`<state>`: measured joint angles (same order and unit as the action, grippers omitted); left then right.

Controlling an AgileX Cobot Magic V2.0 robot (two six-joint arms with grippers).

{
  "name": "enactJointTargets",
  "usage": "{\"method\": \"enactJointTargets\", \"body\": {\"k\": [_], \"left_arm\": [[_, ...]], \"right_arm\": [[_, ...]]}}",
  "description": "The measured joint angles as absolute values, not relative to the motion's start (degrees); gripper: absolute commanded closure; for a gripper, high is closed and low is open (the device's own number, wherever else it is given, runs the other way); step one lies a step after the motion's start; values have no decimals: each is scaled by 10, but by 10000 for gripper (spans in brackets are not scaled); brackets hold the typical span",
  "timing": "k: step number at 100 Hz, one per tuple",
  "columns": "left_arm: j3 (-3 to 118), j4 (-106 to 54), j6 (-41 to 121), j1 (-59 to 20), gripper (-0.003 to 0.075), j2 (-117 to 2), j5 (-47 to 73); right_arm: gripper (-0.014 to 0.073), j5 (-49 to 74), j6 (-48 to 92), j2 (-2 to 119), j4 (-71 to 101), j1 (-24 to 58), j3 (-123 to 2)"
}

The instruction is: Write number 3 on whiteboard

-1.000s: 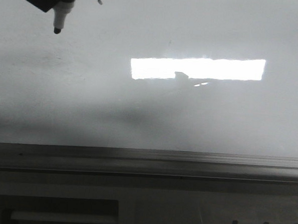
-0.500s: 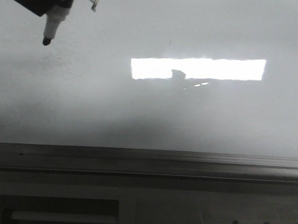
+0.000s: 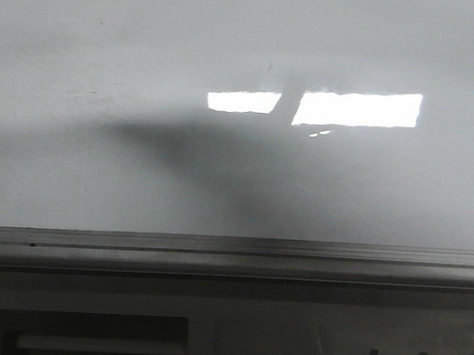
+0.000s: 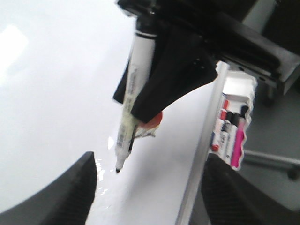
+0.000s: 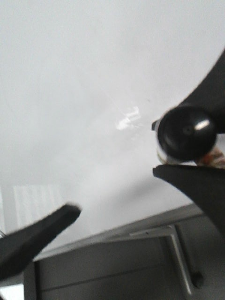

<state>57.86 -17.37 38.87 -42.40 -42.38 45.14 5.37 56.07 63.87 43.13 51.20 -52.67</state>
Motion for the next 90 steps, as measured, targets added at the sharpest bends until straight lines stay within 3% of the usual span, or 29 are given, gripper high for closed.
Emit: {"method": "enactJointTargets", "body": {"k": [12,27,54,90], "left_arm": [[549,-119,284,-398,509,-340,420],[490,-88,209,-370,741,-243,410],[390,-101,197,-363,741,-146,383],[374,-130,197,-363,741,-139,364]], "right_arm": [[657,4,561,640,436,490,-527],[657,5,561,653,437,433,-527],[657,32,559,689,437,390,-527],[654,37,556,706,438,376,-528]]}}
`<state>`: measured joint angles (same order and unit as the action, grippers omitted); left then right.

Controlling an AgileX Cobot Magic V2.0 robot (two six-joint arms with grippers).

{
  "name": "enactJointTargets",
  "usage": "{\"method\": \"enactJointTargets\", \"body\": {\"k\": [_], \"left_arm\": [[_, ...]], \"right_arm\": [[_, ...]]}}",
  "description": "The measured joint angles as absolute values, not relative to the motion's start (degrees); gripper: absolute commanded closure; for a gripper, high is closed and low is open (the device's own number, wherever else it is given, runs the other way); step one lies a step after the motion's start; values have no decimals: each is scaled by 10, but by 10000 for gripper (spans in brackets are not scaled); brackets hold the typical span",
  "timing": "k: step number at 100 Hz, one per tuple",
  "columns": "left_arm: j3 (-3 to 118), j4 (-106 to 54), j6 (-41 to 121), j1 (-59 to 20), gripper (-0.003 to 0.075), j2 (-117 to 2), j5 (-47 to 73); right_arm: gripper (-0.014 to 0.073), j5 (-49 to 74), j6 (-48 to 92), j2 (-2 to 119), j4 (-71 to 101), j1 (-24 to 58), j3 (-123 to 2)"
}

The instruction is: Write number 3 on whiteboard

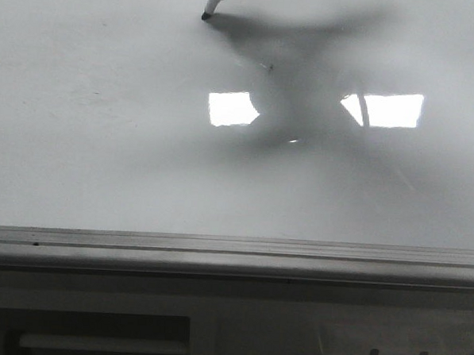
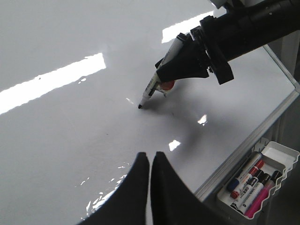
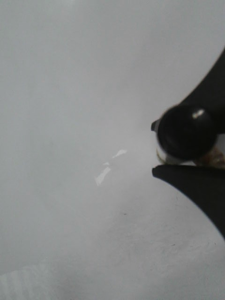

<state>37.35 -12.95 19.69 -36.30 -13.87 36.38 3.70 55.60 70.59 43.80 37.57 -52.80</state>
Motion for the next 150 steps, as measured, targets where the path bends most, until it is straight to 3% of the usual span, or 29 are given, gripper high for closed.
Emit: {"method": "enactJointTargets", "body": {"k": [36,83,131,150], "left_arm": [[374,-131,197,-363,741,-139,363],[371,-132,197,-363,741,-139,363],[371,-132,197,-363,741,-139,363],[371,-133,197,-363,741,-139,363]], "right_arm": [[641,122,545,694,457,299,-532],[641,81,545,721,472,382,-493],[641,145,541,663,487,295,-456],[641,125,541,656,529,311,-431]]}}
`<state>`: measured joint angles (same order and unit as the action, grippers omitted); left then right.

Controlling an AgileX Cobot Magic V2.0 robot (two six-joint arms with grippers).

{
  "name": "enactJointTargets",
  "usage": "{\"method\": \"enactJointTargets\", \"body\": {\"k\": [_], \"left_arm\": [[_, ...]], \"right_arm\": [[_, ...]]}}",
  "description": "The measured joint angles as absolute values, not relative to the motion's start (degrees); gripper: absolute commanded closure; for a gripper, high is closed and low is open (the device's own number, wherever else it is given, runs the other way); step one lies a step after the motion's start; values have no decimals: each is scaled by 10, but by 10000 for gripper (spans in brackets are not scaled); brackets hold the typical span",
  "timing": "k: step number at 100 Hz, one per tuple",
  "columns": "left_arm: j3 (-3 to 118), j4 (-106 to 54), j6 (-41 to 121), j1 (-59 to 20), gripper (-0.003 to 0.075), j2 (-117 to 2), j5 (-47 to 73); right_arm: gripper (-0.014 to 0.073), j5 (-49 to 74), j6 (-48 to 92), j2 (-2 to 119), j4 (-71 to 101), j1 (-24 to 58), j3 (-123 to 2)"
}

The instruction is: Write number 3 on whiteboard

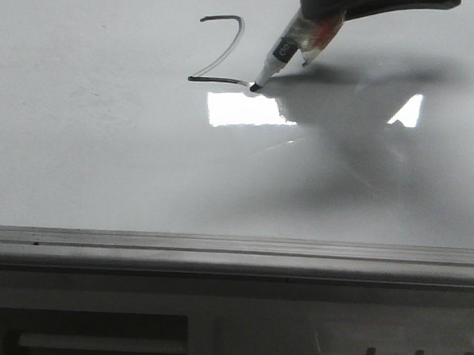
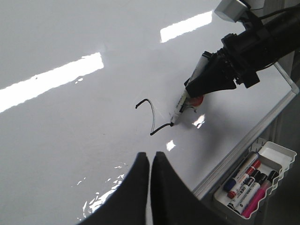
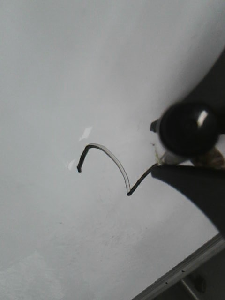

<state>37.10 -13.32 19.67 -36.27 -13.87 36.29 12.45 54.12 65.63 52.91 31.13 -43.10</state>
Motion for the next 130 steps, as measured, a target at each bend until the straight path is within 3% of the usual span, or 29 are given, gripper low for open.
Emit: {"method": "enactJointTargets", "body": {"k": [28,54,75,85,97,104,110,130], "left_arm": [[371,-133,197,-363,741,-139,363],[371,-134,197,-363,741,-139,363],[371,-146,197,-363,734,-139,363],[371,-152,197,-363,626,-140,363],[380,-157,209,-363,340,-158,363],[396,-166,231,-363,232,-181,368],[414,-181,260,-363,216,-205,379],[485,-271,412,-363,293,-299,447]], "right_arm": [[641,102,541,751,561,436,-423],[641,95,541,744,575,442,-423],[641,110,547,640,559,436,-487],[641,149,548,579,549,436,-544],[641,188,549,533,524,436,-595],[641,224,549,528,510,436,-611],[641,264,550,533,494,436,-616],[641,371,551,585,448,439,-617]]}}
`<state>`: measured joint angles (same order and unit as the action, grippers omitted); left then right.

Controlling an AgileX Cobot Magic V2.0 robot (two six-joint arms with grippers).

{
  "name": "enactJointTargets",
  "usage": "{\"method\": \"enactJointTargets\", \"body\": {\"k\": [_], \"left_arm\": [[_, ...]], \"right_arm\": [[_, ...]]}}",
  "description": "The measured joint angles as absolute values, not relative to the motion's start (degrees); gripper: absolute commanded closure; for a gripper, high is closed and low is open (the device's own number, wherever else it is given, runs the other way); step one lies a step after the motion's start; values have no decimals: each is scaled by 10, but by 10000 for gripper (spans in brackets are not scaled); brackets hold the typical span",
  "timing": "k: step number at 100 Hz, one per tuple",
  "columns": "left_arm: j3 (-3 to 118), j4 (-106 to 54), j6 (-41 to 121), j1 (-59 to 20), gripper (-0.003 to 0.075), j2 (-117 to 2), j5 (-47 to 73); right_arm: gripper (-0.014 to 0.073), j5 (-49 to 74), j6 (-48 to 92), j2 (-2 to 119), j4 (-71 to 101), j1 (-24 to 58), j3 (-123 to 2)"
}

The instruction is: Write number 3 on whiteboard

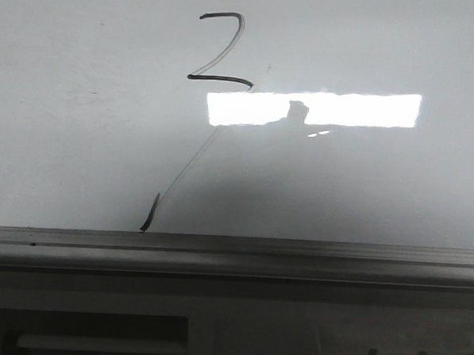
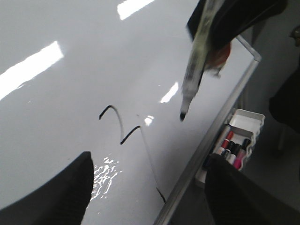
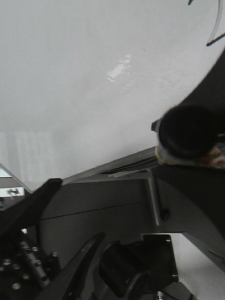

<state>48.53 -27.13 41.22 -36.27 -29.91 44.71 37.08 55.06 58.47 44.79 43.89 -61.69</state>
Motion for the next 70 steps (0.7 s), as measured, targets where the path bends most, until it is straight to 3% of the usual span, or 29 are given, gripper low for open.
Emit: {"method": "enactJointTargets", "body": {"k": [37,70], "left_arm": [[512,-334,482,-363,376,-420,550],[513,-387,517,-363,451,-445,551]], "right_arm": [[641,326,571,614,396,558,-618],[641,310,572,614,389,585,-618]]}}
